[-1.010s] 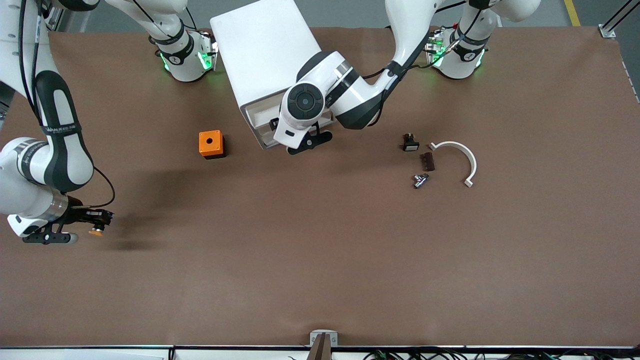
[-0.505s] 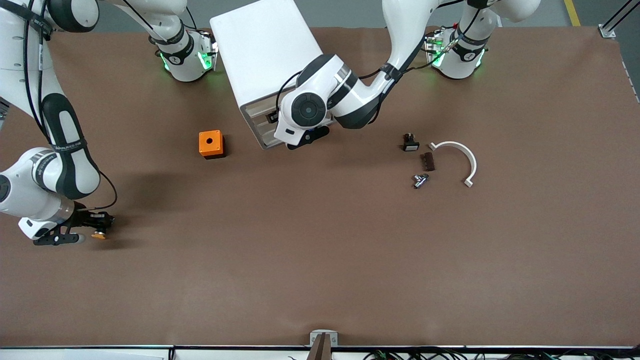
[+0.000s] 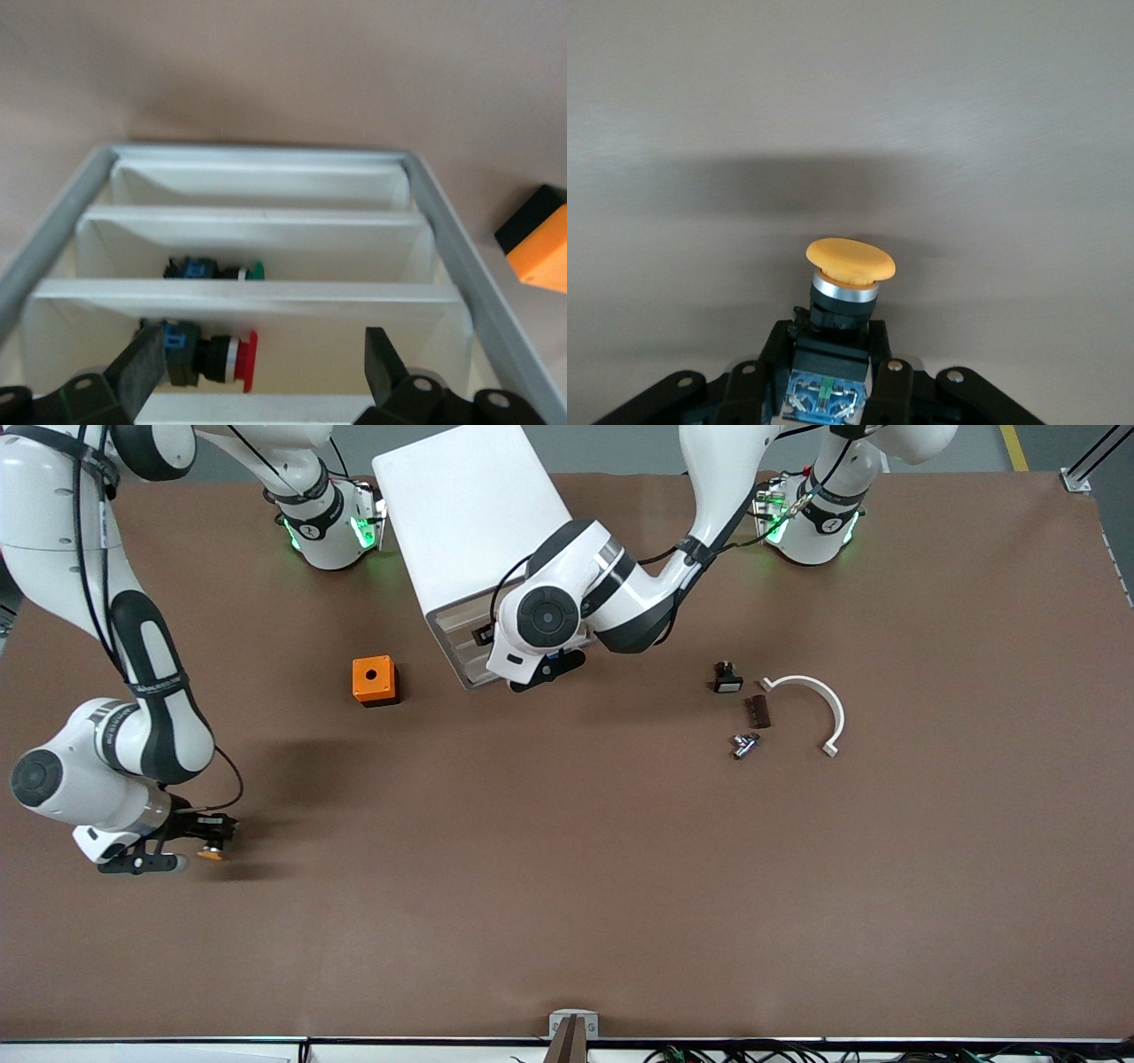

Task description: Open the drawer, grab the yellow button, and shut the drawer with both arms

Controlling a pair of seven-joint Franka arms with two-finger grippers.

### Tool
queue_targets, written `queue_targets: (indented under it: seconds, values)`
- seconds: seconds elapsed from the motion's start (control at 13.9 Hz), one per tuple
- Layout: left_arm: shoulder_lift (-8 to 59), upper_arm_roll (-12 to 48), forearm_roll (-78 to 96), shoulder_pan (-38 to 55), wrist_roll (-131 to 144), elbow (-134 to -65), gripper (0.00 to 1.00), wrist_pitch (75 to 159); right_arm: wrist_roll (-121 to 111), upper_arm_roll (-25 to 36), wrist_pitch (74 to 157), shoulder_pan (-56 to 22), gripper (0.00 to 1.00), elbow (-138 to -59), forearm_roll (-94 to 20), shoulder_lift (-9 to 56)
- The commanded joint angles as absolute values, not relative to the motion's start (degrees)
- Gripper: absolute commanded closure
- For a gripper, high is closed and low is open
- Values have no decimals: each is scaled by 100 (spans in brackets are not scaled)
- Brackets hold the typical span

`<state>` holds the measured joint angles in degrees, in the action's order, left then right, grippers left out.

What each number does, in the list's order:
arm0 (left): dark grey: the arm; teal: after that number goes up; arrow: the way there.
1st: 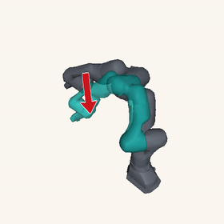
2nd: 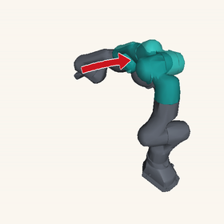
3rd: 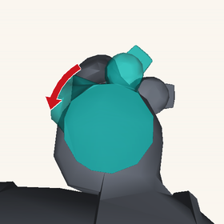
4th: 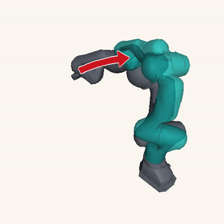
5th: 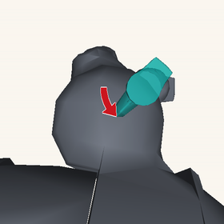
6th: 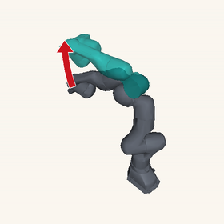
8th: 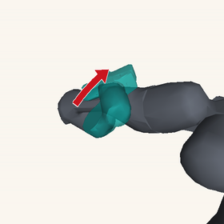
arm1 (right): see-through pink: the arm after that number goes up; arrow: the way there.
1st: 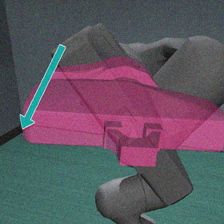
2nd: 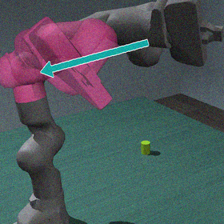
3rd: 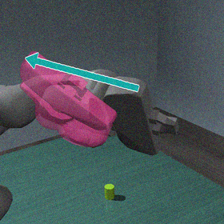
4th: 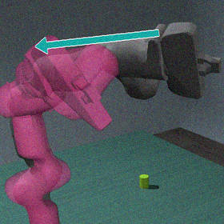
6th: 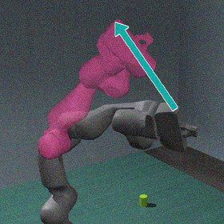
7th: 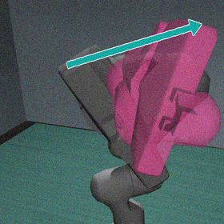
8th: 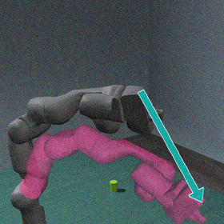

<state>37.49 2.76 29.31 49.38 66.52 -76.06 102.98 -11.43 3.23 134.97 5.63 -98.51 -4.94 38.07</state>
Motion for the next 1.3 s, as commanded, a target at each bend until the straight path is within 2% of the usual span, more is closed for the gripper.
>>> queue_targets:
  seconds: [0.0, 0.36, 0.87, 1.23]
  values:
    - [3324, 211, 2427, 4721, 6697, -7647, 1, 10257, -721, 352, 13307, 291, 100, -9861, -545, 3718]
    - [2296, 211, 2058, 3912, 6259, -7620, 1, 9845, -809, 369, 13193, 141, 100, -10019, -466, 3560]
    - [1047, 220, 1793, 2543, 4529, -7638, 1, 7939, -809, 369, 13245, 35, 100, -10423, -237, 3156]
    - [589, 211, 1522, 1355, 3079, -7655, 1, 7270, -809, 369, 13534, 35, 100, -10774, -237, 3103]
